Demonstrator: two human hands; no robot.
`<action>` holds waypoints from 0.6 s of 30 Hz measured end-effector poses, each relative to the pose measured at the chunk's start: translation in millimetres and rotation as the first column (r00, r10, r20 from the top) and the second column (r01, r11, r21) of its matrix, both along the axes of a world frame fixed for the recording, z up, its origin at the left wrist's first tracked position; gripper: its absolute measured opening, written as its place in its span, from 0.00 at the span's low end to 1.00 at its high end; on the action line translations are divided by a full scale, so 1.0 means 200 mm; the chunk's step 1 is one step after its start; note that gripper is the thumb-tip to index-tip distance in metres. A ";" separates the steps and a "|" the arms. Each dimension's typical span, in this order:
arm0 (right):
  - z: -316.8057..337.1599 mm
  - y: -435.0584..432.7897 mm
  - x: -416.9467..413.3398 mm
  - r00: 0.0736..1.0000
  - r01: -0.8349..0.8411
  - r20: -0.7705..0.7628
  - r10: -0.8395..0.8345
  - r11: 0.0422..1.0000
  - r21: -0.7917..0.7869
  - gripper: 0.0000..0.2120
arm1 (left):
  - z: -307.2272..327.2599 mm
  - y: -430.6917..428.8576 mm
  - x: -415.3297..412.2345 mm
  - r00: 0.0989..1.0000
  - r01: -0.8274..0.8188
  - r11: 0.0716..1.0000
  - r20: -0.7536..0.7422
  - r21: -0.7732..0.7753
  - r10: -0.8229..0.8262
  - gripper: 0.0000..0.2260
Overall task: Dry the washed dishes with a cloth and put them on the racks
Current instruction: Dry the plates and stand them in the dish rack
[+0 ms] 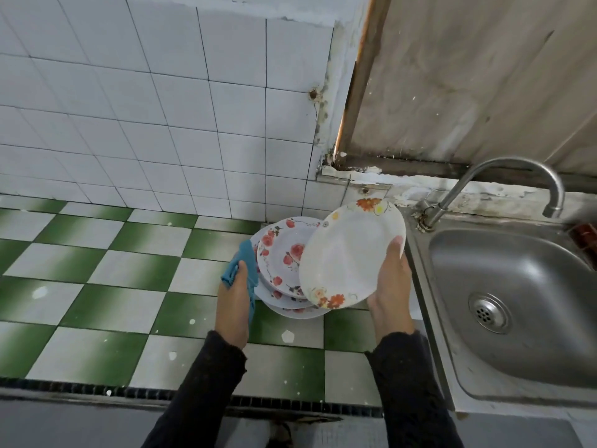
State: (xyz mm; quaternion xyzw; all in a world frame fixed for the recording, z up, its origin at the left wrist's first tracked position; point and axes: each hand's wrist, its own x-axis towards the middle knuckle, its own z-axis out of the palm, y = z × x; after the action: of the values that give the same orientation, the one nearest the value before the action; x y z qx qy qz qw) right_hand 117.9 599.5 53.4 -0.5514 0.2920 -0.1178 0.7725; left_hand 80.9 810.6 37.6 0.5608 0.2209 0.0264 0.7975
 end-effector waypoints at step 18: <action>-0.16 0.20 -0.13 0.979 -0.084 0.192 -0.067 0.726 0.683 0.28 | -0.09 -0.28 0.28 0.538 0.231 -0.256 -0.342 0.939 -0.770 0.27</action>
State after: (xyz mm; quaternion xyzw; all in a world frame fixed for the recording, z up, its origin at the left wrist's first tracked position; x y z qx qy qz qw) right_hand 92.3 640.4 22.2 -0.2124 0.2316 -0.0534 0.9478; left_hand 137.4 754.1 19.9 0.9412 -0.2971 -0.0716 0.1439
